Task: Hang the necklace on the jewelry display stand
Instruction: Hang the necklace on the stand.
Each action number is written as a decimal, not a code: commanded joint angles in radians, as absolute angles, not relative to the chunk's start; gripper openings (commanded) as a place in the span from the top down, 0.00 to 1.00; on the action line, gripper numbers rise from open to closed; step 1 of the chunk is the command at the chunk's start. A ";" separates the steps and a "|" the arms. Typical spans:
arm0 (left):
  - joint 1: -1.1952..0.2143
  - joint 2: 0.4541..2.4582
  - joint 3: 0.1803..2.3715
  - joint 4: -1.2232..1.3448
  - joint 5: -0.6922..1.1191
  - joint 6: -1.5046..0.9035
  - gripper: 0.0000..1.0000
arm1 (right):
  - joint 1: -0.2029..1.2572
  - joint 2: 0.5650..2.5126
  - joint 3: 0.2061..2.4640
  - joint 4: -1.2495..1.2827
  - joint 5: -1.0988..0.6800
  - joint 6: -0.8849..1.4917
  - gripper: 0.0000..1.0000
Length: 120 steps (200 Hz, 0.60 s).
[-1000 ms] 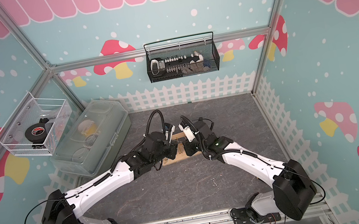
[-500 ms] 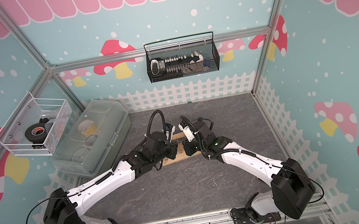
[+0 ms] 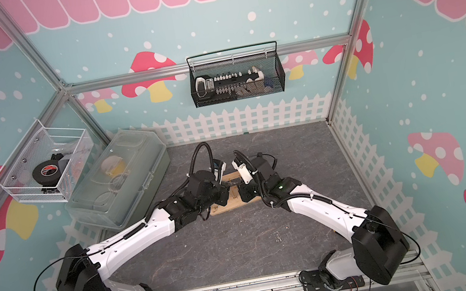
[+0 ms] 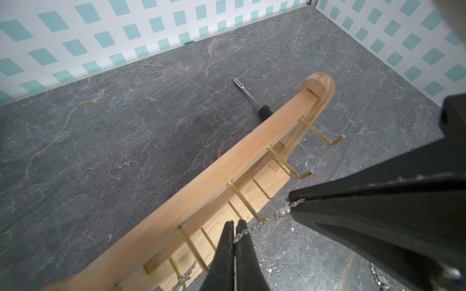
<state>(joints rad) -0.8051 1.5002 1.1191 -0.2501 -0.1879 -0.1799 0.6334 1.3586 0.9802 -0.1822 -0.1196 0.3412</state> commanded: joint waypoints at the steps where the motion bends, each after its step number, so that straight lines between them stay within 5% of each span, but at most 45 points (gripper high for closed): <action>1: -0.795 1.514 1.157 -0.235 -0.201 -0.178 1.00 | 0.628 1.372 0.983 -0.168 -0.101 0.342 0.99; 120: -0.790 1.566 1.193 -0.279 -0.201 -0.179 1.00 | 0.621 1.422 0.979 -0.153 -0.103 0.340 0.99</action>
